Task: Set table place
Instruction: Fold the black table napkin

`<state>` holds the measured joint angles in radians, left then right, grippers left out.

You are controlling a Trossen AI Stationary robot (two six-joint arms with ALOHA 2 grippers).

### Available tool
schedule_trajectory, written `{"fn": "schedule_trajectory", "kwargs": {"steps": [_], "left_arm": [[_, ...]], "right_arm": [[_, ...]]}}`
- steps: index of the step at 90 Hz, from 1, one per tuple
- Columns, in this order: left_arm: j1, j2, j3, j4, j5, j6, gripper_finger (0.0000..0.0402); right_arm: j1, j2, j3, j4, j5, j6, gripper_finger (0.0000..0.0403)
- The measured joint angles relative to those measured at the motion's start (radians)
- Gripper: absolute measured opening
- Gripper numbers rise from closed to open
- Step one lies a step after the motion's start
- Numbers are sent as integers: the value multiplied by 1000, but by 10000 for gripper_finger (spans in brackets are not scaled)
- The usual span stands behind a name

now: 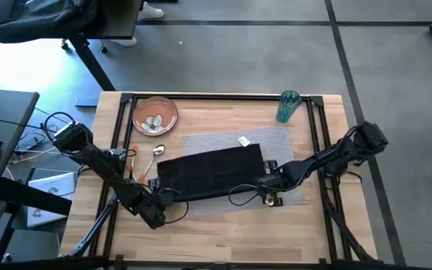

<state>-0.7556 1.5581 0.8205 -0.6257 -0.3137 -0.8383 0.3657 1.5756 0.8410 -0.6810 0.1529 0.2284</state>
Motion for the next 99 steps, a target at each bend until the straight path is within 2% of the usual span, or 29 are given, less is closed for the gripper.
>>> {"fn": "schedule_trajectory", "kwargs": {"steps": [15,36,50,63,82,99], "left_arm": [[-34,-4,75,-34,2,-26,0],[-123,0,80,8,12,-185,0],[-149,-13,87,-6,-19,-276,0],[-137,-46,120,-89,-32,-268,0],[-106,-97,121,-248,-138,-284,0],[-61,-113,45,-272,-138,-283,0]], "right_arm": [[75,-23,96,-151,0,70,0],[218,-24,92,-77,-2,222,0],[245,-24,92,-91,85,284,0],[172,-37,129,-121,93,216,0],[-8,-58,129,-159,46,143,0],[-157,-58,129,-151,30,54,0]]}}
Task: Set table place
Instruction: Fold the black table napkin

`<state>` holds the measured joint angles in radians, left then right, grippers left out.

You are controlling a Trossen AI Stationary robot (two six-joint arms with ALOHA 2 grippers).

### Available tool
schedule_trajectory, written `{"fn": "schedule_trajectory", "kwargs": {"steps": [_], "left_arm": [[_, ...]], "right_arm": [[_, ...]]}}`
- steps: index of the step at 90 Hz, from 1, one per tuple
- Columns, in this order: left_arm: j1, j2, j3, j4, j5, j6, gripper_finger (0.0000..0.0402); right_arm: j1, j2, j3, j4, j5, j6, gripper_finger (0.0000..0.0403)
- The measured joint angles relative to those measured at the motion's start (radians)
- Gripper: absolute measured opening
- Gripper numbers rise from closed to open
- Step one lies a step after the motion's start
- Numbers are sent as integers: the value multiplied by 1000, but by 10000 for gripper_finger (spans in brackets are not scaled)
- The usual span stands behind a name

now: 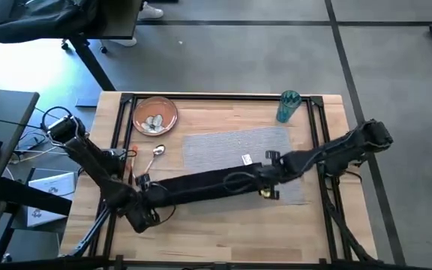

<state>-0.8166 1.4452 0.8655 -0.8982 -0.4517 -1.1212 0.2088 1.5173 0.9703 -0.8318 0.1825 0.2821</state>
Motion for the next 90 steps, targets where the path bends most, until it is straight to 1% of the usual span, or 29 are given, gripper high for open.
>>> {"fn": "schedule_trajectory", "kwargs": {"steps": [13,30,43,56,71,80,90], "left_arm": [[42,3,-55,31,-8,-1,0],[72,2,-85,35,-22,13,0],[78,2,-88,35,-56,15,0],[78,2,-88,31,-88,17,0],[77,2,-88,33,-103,97,4],[78,2,-88,30,-117,102,21],[84,2,-88,29,-117,103,54]], "right_arm": [[-76,0,-19,14,-31,-36,0],[-119,0,-90,102,-72,-55,0],[-136,0,-109,132,-26,-78,0],[-139,0,-109,141,-31,-104,0],[-139,0,-110,148,1,-104,3],[-139,0,-110,149,4,-94,18],[-139,0,-110,150,6,-81,57]]}}
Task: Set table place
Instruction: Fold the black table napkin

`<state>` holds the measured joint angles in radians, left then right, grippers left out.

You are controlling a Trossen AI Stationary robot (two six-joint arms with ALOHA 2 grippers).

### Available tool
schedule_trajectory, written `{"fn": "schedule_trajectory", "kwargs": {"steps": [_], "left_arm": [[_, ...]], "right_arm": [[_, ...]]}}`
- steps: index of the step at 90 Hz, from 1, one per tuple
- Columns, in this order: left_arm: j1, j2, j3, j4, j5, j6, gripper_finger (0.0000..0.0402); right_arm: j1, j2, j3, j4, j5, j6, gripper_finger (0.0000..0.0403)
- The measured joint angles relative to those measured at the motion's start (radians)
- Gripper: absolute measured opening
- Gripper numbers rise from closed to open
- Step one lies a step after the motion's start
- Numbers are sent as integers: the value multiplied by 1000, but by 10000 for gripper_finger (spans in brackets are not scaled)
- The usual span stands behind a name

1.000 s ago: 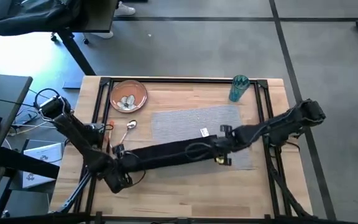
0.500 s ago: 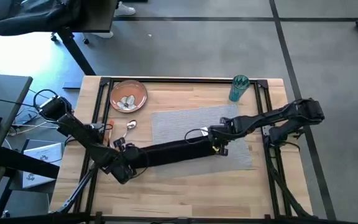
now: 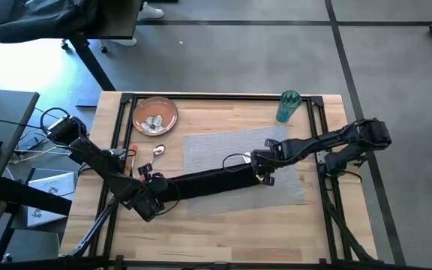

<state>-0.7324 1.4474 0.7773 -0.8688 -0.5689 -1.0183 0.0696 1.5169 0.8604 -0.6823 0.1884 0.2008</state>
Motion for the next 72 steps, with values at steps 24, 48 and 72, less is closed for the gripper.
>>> {"fn": "schedule_trajectory", "kwargs": {"steps": [24,48,72], "left_arm": [[27,-26,0,-29,120,7,142],[40,-147,0,31,112,10,172],[87,-115,-74,315,95,176,159]], "right_arm": [[-46,0,44,-66,19,26,165],[-83,0,99,-55,-190,-46,201],[-12,2,-13,343,-192,-147,201]]}}
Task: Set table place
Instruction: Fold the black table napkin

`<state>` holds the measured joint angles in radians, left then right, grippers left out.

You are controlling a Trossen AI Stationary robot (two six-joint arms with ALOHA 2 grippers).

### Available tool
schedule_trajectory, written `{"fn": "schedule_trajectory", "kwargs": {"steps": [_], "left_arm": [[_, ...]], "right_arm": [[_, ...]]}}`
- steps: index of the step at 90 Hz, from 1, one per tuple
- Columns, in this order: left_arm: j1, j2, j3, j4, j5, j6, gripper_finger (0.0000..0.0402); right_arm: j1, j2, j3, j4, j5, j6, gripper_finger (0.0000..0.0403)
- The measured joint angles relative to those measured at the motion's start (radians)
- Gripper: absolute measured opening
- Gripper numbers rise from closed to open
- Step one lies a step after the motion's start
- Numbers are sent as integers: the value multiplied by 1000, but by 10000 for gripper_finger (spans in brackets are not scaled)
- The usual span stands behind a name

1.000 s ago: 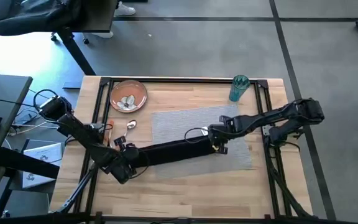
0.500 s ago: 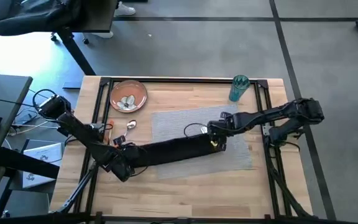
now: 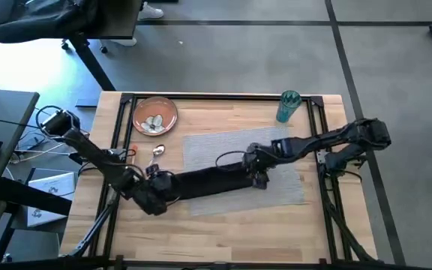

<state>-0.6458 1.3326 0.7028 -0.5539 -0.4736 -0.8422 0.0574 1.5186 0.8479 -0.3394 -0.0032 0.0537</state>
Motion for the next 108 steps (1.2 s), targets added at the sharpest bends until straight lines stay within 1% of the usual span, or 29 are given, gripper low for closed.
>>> {"fn": "schedule_trajectory", "kwargs": {"steps": [6,15,21,33,46,59,68,80,87,100,108], "left_arm": [[8,19,-41,56,27,2,158],[8,36,-90,83,81,-38,157],[3,43,-117,86,76,-73,157],[-5,46,-164,106,75,-93,157],[-19,42,-202,120,94,-141,157],[-57,41,-226,123,42,-174,156],[-61,38,-212,110,20,-170,156],[-58,33,-157,85,40,-96,156],[-52,30,-117,82,42,-56,156],[-35,29,-37,9,26,-11,156],[-20,29,5,-1,12,18,156]], "right_arm": [[5,1,-32,12,54,-2,201],[5,2,-77,-2,56,24,201],[6,2,-119,0,55,44,201],[7,2,-194,10,55,73,201],[19,-2,-212,-39,57,152,201],[52,-4,-218,-52,66,198,201],[60,-2,-202,-68,67,204,201],[61,-2,-149,-130,56,209,201],[61,-5,-92,-183,55,221,201],[61,-7,14,-364,48,307,201],[69,-22,51,-416,20,376,201]]}}
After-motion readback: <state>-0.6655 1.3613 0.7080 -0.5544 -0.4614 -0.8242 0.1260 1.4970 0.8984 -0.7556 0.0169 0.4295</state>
